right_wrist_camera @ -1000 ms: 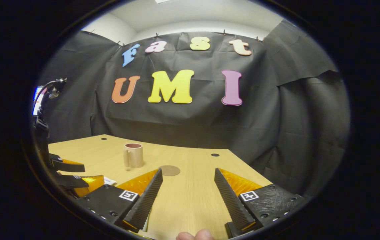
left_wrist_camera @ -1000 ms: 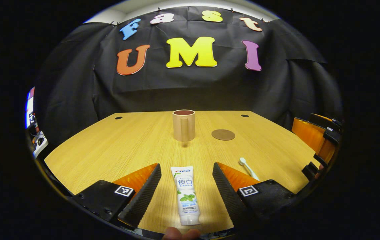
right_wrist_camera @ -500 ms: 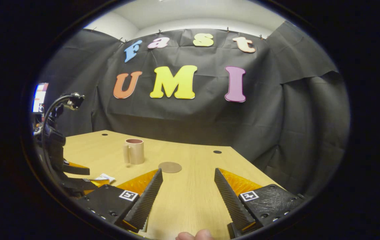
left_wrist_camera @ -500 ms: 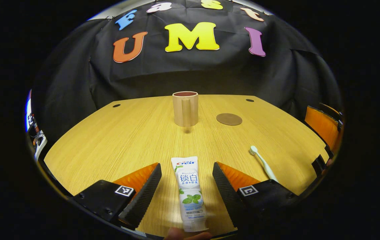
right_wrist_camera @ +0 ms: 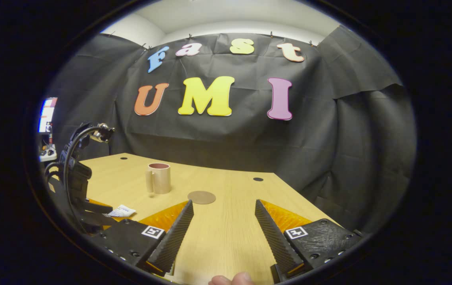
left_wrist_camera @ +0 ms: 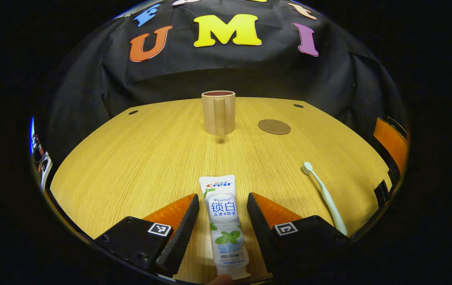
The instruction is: Put the toothbrush and toothpaste on the desktop into the cup, then pick up the cup and place it on the coaster on the desktop.
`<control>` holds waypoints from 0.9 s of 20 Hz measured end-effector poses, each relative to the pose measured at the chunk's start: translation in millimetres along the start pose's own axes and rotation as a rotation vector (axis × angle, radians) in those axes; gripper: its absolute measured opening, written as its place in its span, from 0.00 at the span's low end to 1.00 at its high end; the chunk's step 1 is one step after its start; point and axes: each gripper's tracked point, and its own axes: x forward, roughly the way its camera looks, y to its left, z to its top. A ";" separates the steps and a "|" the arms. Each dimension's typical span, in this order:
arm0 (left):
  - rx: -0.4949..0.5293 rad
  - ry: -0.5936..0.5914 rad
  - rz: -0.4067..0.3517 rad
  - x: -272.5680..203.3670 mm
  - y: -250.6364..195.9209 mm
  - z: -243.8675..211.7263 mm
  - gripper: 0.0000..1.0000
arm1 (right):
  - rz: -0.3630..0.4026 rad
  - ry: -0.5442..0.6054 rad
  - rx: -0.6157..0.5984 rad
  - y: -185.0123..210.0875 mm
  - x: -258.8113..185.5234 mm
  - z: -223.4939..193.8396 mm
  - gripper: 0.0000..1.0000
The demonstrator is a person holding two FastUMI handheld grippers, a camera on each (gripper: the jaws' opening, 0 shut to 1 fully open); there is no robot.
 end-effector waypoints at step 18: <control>-0.048 -0.021 -0.018 -9.2 1.7 8.0 0.41 | 0.015 0.062 0.044 9.3 4.4 -16.9 0.95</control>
